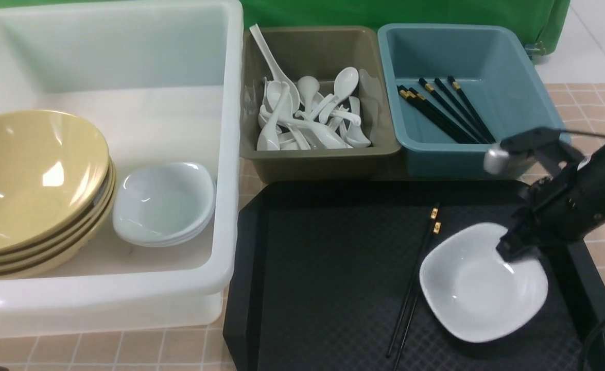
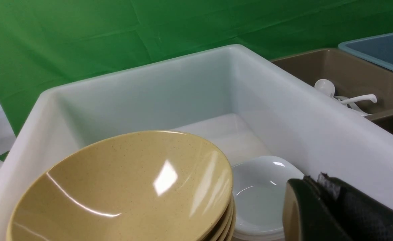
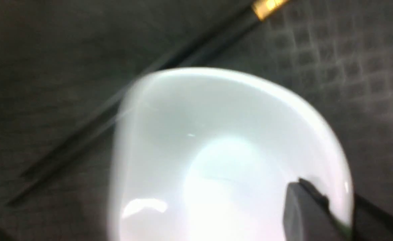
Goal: On brown table put chopsticks spoon bowls plates into blue grey white boxes.
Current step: 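Place the white bowl into the white bin on top of the stacked bowls with the right gripper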
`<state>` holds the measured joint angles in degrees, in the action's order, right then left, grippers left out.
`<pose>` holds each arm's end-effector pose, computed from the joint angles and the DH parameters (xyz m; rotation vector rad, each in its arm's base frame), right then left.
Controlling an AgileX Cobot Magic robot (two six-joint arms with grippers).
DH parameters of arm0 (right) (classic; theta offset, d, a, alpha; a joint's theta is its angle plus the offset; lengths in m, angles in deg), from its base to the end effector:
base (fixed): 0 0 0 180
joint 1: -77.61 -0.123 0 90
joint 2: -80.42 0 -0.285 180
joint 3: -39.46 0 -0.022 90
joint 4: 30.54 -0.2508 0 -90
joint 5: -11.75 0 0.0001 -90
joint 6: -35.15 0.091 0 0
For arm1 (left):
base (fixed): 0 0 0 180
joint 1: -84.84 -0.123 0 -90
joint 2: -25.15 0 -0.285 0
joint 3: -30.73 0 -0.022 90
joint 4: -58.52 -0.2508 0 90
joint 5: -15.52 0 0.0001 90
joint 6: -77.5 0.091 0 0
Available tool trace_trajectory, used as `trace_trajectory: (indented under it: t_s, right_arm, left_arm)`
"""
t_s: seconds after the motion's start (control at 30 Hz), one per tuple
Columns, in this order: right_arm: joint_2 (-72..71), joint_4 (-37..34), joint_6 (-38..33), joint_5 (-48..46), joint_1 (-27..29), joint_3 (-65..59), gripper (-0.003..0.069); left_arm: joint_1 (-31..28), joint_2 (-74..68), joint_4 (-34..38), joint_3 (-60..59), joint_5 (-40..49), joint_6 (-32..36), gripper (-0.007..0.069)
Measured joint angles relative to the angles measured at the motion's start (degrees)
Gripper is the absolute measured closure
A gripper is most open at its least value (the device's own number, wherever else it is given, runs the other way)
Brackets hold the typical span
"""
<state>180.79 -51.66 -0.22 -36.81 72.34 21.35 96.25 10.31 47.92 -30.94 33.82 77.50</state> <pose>0.3012 0.0525 0.2184 -0.6931 2.7423 0.3347 0.0538 -0.0055 0.2686 0.2641 1.6283 0.0299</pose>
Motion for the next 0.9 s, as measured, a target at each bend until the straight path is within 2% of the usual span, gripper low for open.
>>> trace_trajectory:
  t_s: [0.13,0.2,0.27,0.3,0.33,0.4,0.43,0.47,0.5,0.53,0.63,0.77,0.9]
  right_arm:
    - [-5.0,-1.2,0.8,-1.8,-0.9,3.9,0.0589]
    - [-8.3,-7.5,-1.4,-0.6,-3.1,7.0,0.0589]
    - [-9.9,-17.6,-6.9,2.5,-6.3,9.4,0.0589]
    - [-10.0,-27.1,-12.5,4.9,-8.6,10.4,0.0589]
    - [-10.0,-27.1,-12.5,5.4,-9.0,10.4,0.0589]
    - [-7.4,-48.7,-26.3,11.1,-15.2,11.0,0.0589]
    - [-6.0,-54.9,-30.3,13.1,-17.7,11.1,0.0589]
    - [-5.1,-57.8,-32.3,13.4,-18.2,11.3,0.0589]
    - [-1.8,-66.2,-38.9,15.7,-21.7,12.2,0.0589]
    - [0.9,-69.9,-43.1,17.4,-24.1,13.4,0.0589]
    - [9.0,-72.8,-49.8,25.6,-30.5,18.8,0.0589]
    - [16.8,-70.1,-51.9,40.1,-36.6,25.8,0.0589]
    - [20.0,-69.6,-53.8,46.6,-39.0,29.7,0.0589]
  left_arm:
    - [0.0,0.0,0.0,0.0,0.0,0.0,0.0623]
    - [0.0,0.0,0.0,0.0,0.0,0.0,0.0623]
    - [0.0,0.0,0.0,0.0,0.0,0.0,0.0623]
    - [0.0,0.0,0.0,0.0,0.0,0.0,0.0623]
    - [0.0,0.0,0.0,0.0,0.0,0.0,0.0623]
    - [0.0,0.0,0.0,0.0,-0.1,0.0,0.0623]
    - [0.0,0.0,0.0,0.0,-0.1,0.0,0.0623]
    - [0.0,0.0,0.0,0.0,-0.1,0.0,0.0623]
    - [0.0,0.0,0.0,0.0,-0.1,0.0,0.0623]
    - [0.0,0.0,0.0,0.0,-0.1,0.0,0.0623]
    - [0.0,0.0,0.0,0.0,-0.1,0.0,0.0623]
    - [0.0,0.0,0.0,0.0,-0.1,0.0,0.0623]
    - [0.0,0.0,0.0,0.0,-0.1,0.0,0.0623]
